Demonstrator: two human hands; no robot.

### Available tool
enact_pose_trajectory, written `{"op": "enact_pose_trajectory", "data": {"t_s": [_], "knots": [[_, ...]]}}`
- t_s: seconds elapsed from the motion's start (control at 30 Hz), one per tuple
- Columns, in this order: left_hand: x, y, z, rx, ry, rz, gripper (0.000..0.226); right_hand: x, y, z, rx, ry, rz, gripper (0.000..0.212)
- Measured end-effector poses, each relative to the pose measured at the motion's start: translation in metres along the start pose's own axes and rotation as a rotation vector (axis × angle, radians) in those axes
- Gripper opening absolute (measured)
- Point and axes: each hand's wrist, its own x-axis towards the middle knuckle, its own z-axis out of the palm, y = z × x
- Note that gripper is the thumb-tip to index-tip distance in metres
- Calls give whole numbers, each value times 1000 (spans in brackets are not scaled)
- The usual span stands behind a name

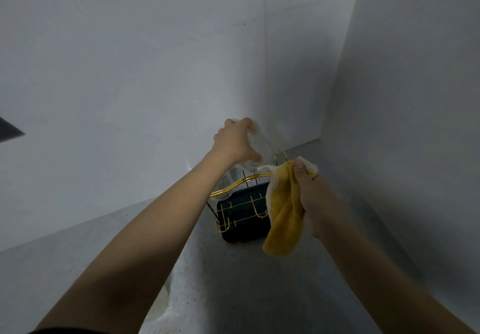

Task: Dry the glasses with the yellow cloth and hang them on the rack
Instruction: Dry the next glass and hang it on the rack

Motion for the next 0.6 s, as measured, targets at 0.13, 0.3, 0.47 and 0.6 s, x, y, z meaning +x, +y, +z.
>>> {"op": "enact_pose_trajectory", "data": {"t_s": [0.13,0.3,0.47,0.6], "knots": [[6,1,-2,102,-10,-4,80,3,1,-3,20,-3,-2,34],[13,-4,7,164,-31,-6,85,6,1,0,44,-7,22,31],[17,-15,30,155,-52,-30,75,9,2,2,56,15,44,28],[20,-20,45,160,-86,-60,67,12,3,4,57,38,64,29]]}}
